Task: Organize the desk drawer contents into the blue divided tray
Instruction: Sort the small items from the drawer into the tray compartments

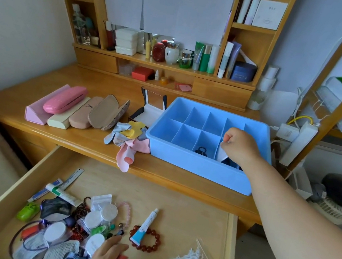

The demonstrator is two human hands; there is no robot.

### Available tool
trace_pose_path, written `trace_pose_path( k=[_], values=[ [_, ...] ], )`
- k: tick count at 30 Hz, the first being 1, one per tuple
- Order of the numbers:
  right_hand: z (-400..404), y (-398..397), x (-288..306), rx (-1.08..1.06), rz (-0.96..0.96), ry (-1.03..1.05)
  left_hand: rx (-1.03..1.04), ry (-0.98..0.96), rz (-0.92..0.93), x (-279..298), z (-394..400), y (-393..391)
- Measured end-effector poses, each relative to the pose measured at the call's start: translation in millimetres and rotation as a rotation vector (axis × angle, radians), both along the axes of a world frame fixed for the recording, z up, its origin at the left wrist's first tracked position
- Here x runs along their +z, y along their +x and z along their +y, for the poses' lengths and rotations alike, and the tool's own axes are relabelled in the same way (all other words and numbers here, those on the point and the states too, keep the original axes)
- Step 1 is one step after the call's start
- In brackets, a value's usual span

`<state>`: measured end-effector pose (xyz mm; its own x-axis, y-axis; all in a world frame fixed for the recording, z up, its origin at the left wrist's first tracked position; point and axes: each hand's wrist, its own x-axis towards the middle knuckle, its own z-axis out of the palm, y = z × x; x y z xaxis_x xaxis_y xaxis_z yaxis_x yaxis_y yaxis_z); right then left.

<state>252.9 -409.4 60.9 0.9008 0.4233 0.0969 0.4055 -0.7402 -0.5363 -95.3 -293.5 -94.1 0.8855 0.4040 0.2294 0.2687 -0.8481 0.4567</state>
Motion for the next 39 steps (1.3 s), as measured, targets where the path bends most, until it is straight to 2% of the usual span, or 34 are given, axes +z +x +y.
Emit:
trace_pose_path(
  k=[2, 5, 7, 9, 11, 13, 16, 18, 21, 24, 27, 29, 33, 35, 39],
  values=[
    [4.6, 1.0, -2.0, -0.012, 0.03, -0.023, 0.016, -0.037, -0.013, -1.2, -1.1, 0.0],
    [11.8, -3.2, -2.6, -0.007, 0.003, -0.222, 0.031, -0.014, -0.011, -7.7, 0.9, 1.3],
    [15.0, -3.7, 0.0, 0.002, 0.021, -0.31, 0.003, 0.005, -0.084, -7.0, 1.7, 2.9],
    [16.8, -4.7, 4.5, 0.026, 0.038, -0.399, -0.01, 0.003, -0.047, -10.2, -0.2, -0.8],
    [17.6, -5.8, 10.2, 0.054, 0.06, -0.467, 0.005, 0.053, -0.087, -20.7, -0.4, -2.0],
    [17.6, -5.9, 18.1, 0.072, 0.104, -0.473, 0.022, 0.063, -0.131, -24.7, 4.2, -1.0],
    [13.5, -0.4, 34.6, 0.069, 0.114, -0.365, 0.03, -0.005, -0.173, -24.4, -2.7, 2.0],
    [7.7, 3.8, 46.2, 0.059, 0.08, -0.296, 0.012, -0.044, -0.237, -3.5, -3.2, 12.5],
    [-1.7, 8.2, 55.3, 0.061, 0.083, -0.253, -0.11, -0.129, -0.234, 44.0, -5.1, 40.9],
    [-8.6, 8.8, 49.9, 0.059, 0.081, -0.222, -0.21, -0.221, -0.351, 95.2, -19.0, 89.1],
    [-13.5, 3.5, 41.7, 0.072, -0.008, -0.265, -0.288, -0.134, -0.369, 139.4, -27.5, 152.6],
    [-14.4, 0.2, 39.5, 0.105, -0.11, -0.382, -0.355, 0.014, -0.254, 155.7, -26.4, 192.6],
    [-10.6, 3.8, 39.7, 0.133, -0.169, -0.466, -0.56, 0.337, 0.258, 164.6, -23.2, 254.9],
    [-7.3, 5.3, 38.2, 0.146, -0.143, -0.447, -0.619, 0.368, 0.35, 166.0, -28.7, 274.1],
    [-1.4, 7.0, 30.1, 0.166, -0.184, -0.463, -0.652, 0.289, 0.5, 158.6, -32.0, 293.6]
  ],
)
